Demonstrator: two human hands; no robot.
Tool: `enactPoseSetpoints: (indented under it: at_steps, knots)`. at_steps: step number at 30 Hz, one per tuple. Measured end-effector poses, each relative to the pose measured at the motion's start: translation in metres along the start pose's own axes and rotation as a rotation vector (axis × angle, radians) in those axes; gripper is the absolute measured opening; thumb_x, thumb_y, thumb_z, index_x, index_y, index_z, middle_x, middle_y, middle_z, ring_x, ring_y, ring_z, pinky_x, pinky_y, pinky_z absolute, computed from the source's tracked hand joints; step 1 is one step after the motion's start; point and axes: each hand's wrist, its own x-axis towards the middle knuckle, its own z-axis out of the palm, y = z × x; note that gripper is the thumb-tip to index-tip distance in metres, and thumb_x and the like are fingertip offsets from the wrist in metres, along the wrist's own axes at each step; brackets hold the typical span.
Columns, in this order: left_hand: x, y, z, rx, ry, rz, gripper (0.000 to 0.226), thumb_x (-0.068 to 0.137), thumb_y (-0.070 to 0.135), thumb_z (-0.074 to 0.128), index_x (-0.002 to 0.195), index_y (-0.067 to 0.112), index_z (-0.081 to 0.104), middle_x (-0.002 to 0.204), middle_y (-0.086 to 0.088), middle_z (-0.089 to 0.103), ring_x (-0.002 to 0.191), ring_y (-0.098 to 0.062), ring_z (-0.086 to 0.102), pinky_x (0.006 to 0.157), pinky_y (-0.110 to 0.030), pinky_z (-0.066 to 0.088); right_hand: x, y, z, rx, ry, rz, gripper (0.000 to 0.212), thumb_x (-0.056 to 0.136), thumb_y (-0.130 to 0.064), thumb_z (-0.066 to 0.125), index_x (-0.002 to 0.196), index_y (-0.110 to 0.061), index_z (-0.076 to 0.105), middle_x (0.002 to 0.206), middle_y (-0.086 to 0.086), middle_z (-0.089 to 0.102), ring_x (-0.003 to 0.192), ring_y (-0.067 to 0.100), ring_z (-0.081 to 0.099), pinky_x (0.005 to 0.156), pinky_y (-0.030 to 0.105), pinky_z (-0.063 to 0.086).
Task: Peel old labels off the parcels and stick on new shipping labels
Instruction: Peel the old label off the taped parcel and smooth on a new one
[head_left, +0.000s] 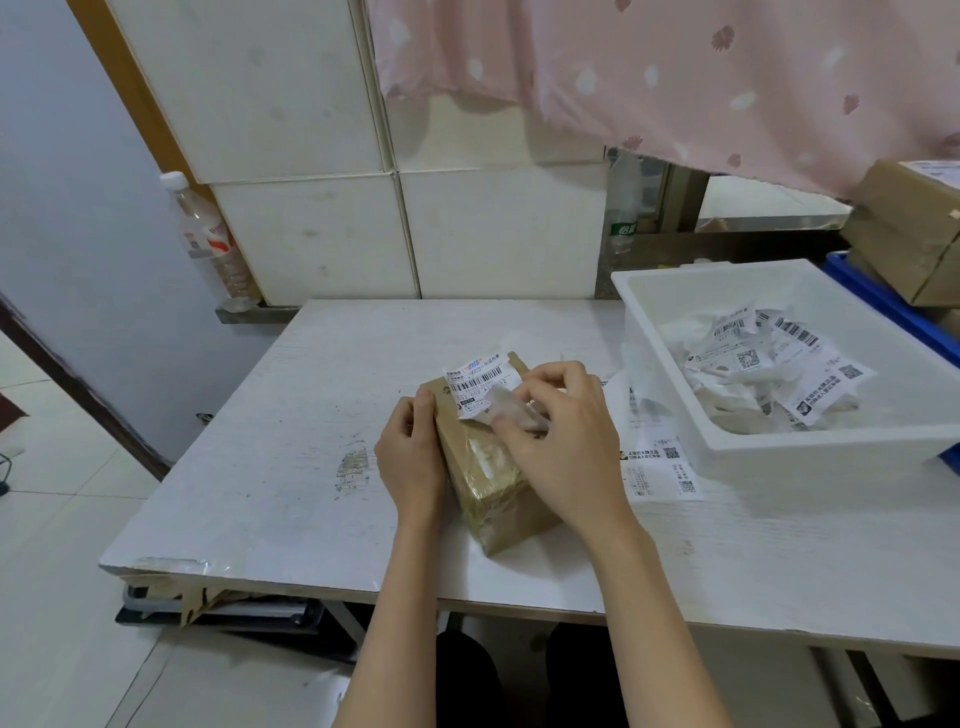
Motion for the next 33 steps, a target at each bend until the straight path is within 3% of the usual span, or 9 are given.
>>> enactPoseSetpoints:
  at_steps: [6,12,17,19,23,25,27,31,33]
  knots:
    - [0.000,0.001,0.000,0.001,-0.002,-0.004,0.044,0.092,0.048,0.048,0.061,0.017,0.042,0.053,0.011,0.042,0.054,-0.008,0.035,0.059,-0.032,0.030,0.000,-0.005,0.008,0.036,0.135,0.086,0.012,0.086,-0.023,0.065,0.079,-0.026,0.055,0.102,-0.014,0.047,0.096,0.011,0.051,0.063,0.008,0.031]
    - [0.000,0.000,-0.001,0.003,-0.003,0.000,0.047,0.085,0.054,0.045,0.063,0.013,0.043,0.055,0.009,0.042,0.056,-0.010,0.036,0.059,-0.032,0.030,0.007,-0.006,0.003,0.199,0.155,0.215,0.013,0.089,-0.016,0.058,0.082,-0.017,0.047,0.091,-0.005,0.050,0.087,0.023,0.053,0.070,0.032,0.035]
    - [0.000,0.000,-0.001,0.011,0.002,0.013,0.044,0.091,0.050,0.046,0.060,0.018,0.042,0.051,0.013,0.042,0.053,-0.006,0.035,0.057,-0.031,0.030,0.005,-0.013,-0.007,0.426,0.101,0.299,0.022,0.087,-0.010,0.056,0.069,-0.015,0.045,0.081,-0.007,0.047,0.073,0.010,0.044,0.067,0.027,0.032]
    - [0.000,-0.001,0.000,0.011,0.001,0.016,0.044,0.093,0.048,0.047,0.060,0.018,0.041,0.050,0.014,0.042,0.052,-0.005,0.034,0.057,-0.031,0.029,0.006,-0.010,-0.009,0.486,0.134,0.335,0.020,0.088,-0.008,0.054,0.072,-0.005,0.042,0.080,0.000,0.044,0.067,0.010,0.037,0.063,0.027,0.030]
    - [0.000,-0.001,0.000,0.001,0.005,0.010,0.047,0.090,0.052,0.046,0.063,0.014,0.045,0.054,0.010,0.043,0.055,-0.009,0.036,0.058,-0.031,0.030,0.005,-0.007,-0.009,0.511,0.164,0.339,0.024,0.092,-0.008,0.052,0.073,-0.014,0.039,0.077,0.000,0.040,0.065,0.010,0.034,0.057,0.020,0.030]
    - [0.000,0.000,0.000,-0.007,0.003,-0.001,0.050,0.089,0.054,0.046,0.064,0.010,0.046,0.056,0.007,0.044,0.057,-0.011,0.036,0.059,-0.032,0.030,0.003,-0.005,-0.008,0.565,0.176,0.344,0.022,0.092,-0.008,0.053,0.075,-0.009,0.039,0.076,0.001,0.036,0.062,0.008,0.030,0.055,0.017,0.030]
    - [0.000,0.002,-0.001,-0.013,0.001,-0.009,0.050,0.088,0.054,0.046,0.064,0.011,0.045,0.056,0.008,0.044,0.057,-0.011,0.037,0.059,-0.032,0.030,0.001,-0.004,-0.009,0.645,0.187,0.369,0.023,0.093,-0.010,0.054,0.076,-0.004,0.038,0.075,0.003,0.035,0.059,0.008,0.030,0.051,0.016,0.028]
    - [-0.004,0.009,-0.001,-0.042,-0.007,-0.063,0.055,0.086,0.054,0.049,0.077,0.000,0.057,0.069,-0.001,0.056,0.066,-0.013,0.046,0.063,-0.033,0.036,0.005,0.001,-0.017,1.002,0.265,0.476,0.039,0.096,-0.017,0.057,0.068,-0.016,0.029,0.068,0.001,0.029,0.061,0.009,0.027,0.057,0.024,0.024]
    - [-0.001,0.016,-0.002,-0.109,-0.026,-0.144,0.049,0.088,0.046,0.054,0.089,-0.002,0.062,0.078,-0.001,0.061,0.072,-0.016,0.051,0.063,-0.030,0.040,0.010,0.004,-0.024,1.147,0.257,0.475,0.026,0.089,-0.023,0.063,0.075,-0.009,0.046,0.080,0.005,0.041,0.073,0.018,0.034,0.067,0.030,0.028]
